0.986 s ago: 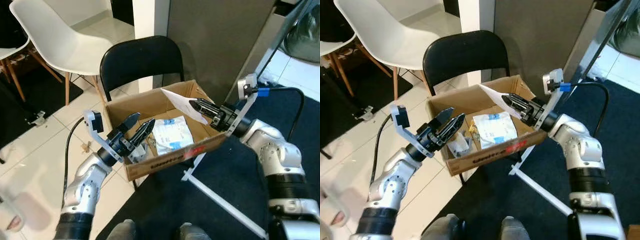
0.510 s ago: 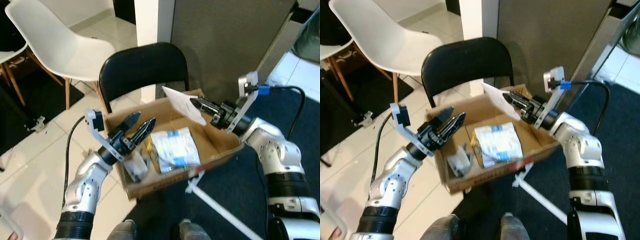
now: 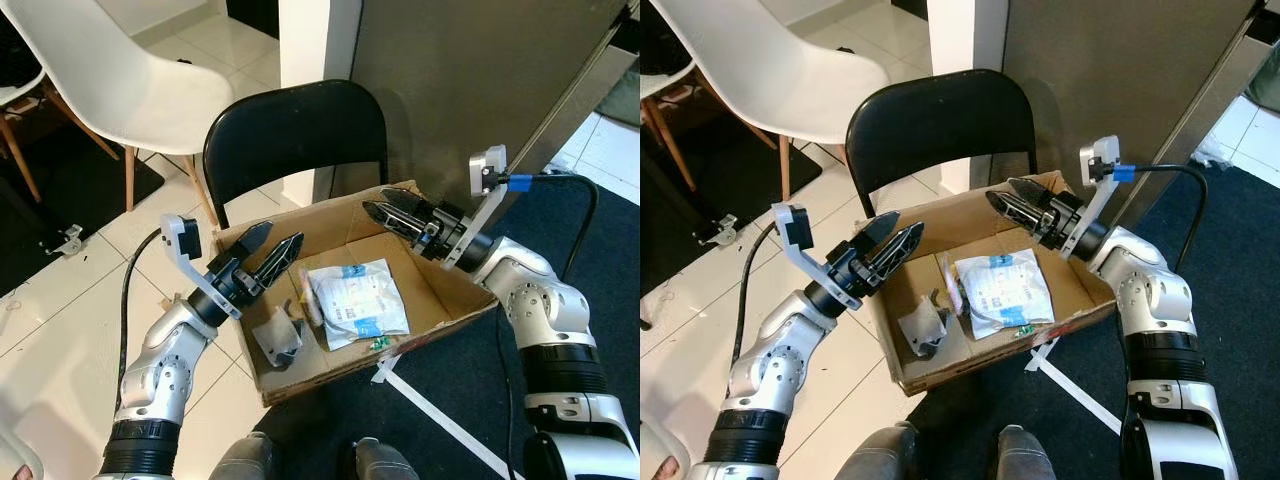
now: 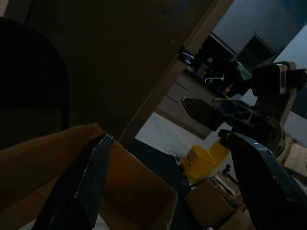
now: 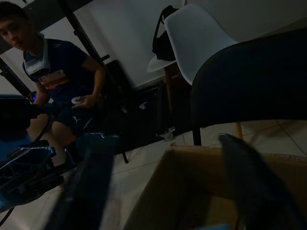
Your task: Picking trash to rubbish bin
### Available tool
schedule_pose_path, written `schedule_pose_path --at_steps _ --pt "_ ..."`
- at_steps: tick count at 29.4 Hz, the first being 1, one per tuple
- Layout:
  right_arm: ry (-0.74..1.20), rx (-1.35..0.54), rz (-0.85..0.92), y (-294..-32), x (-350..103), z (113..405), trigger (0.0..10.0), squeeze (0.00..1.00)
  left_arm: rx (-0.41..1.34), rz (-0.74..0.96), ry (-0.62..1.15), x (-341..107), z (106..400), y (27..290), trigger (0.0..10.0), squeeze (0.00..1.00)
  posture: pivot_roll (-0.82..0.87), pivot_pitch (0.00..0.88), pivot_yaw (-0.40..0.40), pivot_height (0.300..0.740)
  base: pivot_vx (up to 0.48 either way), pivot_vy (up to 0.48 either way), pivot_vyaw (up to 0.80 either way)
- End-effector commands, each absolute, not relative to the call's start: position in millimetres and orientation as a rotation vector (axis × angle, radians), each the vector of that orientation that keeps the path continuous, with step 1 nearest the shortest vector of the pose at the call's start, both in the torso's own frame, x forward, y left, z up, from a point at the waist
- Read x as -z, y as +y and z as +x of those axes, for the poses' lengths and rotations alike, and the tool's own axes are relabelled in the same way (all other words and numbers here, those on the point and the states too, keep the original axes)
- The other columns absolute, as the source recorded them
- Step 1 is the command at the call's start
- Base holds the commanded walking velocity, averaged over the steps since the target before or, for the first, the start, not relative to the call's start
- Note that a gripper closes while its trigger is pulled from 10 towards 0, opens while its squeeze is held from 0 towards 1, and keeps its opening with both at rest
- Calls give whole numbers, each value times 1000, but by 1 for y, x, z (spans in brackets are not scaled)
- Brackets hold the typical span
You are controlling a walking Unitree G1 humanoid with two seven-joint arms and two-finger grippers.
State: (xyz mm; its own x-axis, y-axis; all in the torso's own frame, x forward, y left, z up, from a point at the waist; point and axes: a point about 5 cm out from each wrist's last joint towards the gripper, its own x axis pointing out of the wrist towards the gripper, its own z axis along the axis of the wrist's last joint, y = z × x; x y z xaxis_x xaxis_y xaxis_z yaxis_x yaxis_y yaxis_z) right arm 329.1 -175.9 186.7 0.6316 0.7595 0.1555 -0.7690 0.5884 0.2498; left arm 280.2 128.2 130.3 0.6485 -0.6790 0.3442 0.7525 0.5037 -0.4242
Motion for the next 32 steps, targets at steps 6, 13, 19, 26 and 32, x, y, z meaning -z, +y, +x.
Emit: schedule_pose_path --at_steps 6,13,19,26,32 --pt "-62 -981 356 -171 -188 318 10000 0 853 -573 -92 -122 278 128 10000 0 -14 124 3 740 0 0 0" --pt "-74 -1122 409 -155 -186 305 10000 0 857 -563 -87 -121 278 125 10000 0 -13 121 -1 740 0 0 0" --pt "-61 -1139 415 -151 -182 302 10000 0 858 -562 -83 -120 277 123 10000 0 -15 118 -4 740 0 0 0" --pt "-55 -1153 431 -145 -179 299 10000 0 859 -564 -79 -119 277 122 10000 0 -14 115 -8 740 0 0 0" --pt "-47 -1127 484 -138 -168 299 10000 0 862 -566 -73 -117 277 121 10000 0 -12 115 -8 740 0 0 0"
